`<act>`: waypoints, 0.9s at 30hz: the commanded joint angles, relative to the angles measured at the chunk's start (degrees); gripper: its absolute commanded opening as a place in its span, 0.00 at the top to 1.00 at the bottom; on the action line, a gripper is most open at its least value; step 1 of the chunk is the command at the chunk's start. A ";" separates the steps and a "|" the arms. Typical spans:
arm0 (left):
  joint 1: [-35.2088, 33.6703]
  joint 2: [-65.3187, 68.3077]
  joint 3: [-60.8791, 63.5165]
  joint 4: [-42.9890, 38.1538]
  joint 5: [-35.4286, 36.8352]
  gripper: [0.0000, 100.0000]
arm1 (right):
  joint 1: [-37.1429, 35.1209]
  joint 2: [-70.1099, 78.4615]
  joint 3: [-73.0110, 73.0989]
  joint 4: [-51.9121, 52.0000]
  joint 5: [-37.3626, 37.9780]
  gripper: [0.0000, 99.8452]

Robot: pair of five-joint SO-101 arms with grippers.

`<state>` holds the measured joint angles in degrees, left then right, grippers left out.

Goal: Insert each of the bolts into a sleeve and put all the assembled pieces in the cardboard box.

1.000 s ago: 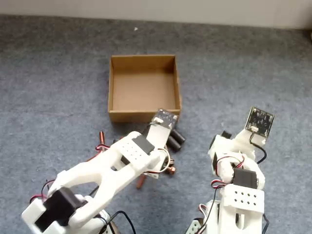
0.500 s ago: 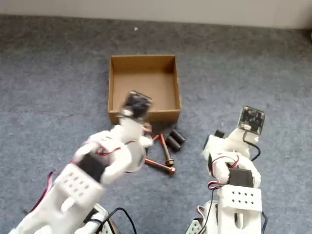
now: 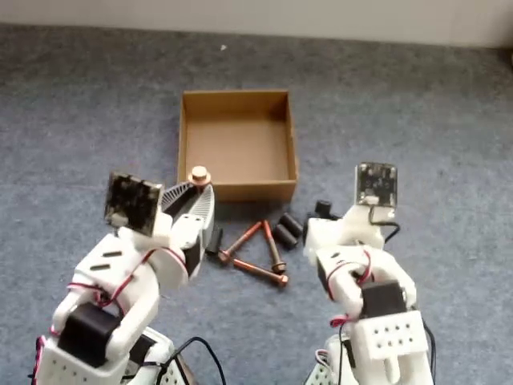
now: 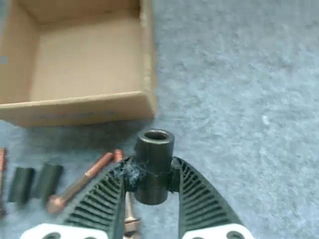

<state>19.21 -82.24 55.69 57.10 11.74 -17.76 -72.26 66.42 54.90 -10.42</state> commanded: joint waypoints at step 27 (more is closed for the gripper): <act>0.04 -21.23 8.57 -8.88 -0.18 1.00 | -29.85 -32.75 23.25 -23.96 18.11 1.00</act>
<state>19.21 -102.99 64.66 50.33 11.74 -45.36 -104.09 89.98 34.95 6.99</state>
